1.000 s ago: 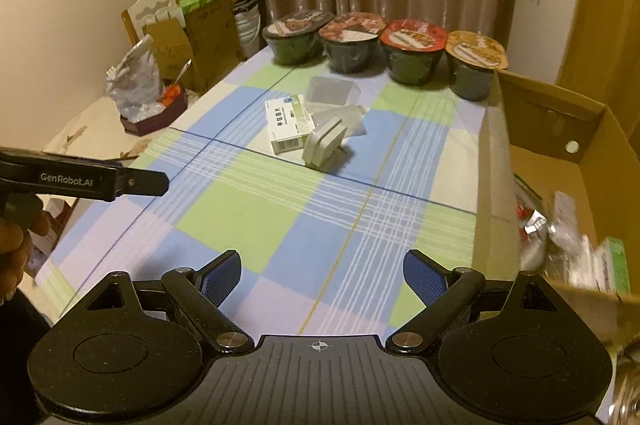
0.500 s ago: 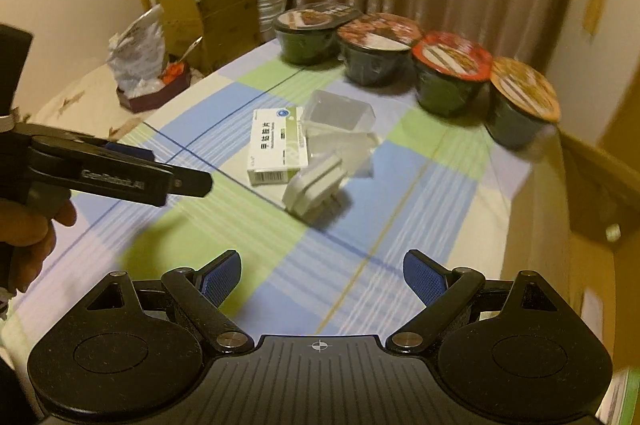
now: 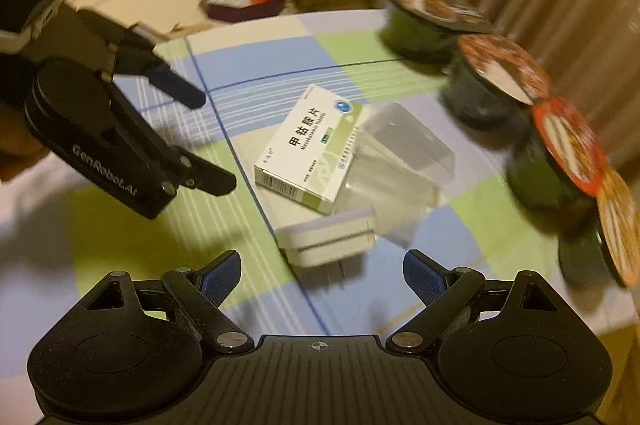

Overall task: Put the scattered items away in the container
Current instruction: 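Reach the left tool to the Mecobalamin box while the right tool grasps the white square night light, then grasp the white Mecobalamin Tablets box with the left tool while the right tool holds the night light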

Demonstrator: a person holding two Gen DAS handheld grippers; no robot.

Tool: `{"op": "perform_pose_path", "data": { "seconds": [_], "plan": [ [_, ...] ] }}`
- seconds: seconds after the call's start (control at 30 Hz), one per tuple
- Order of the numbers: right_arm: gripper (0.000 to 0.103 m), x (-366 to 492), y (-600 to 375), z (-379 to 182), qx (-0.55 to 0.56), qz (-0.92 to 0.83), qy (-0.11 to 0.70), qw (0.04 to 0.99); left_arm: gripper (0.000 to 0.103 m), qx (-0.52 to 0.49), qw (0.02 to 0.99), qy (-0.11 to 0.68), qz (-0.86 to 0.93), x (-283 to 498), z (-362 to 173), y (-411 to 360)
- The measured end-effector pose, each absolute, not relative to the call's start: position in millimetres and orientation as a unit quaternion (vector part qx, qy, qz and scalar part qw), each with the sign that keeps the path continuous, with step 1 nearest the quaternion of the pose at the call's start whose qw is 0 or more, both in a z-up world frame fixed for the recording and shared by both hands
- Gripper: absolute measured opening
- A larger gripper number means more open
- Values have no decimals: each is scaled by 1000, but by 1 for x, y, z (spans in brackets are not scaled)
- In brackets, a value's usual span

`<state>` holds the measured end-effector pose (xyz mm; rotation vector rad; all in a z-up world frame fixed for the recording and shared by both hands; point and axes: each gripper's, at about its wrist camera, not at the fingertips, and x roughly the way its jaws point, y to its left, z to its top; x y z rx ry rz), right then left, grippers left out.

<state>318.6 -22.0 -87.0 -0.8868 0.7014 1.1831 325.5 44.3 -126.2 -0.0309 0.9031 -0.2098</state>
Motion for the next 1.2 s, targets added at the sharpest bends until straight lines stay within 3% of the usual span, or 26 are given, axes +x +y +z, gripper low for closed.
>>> {"op": "perform_pose_path", "data": {
  "seconds": [0.37, 0.4, 0.43, 1.2],
  "plan": [
    [93, 349, 11, -113, -419, 559, 334, 633, 84, 2, 887, 449, -108, 340, -143, 46],
    [77, 350, 12, -113, -419, 557, 334, 634, 84, 0, 886, 450, -108, 342, -144, 47],
    [70, 351, 12, -112, -417, 558, 338, 633, 84, -1, 886, 451, -108, 344, -145, 47],
    [69, 355, -36, -110, -450, 551, 337, 616, 87, 24, 884, 458, -89, 399, -167, 1]
  ]
}}
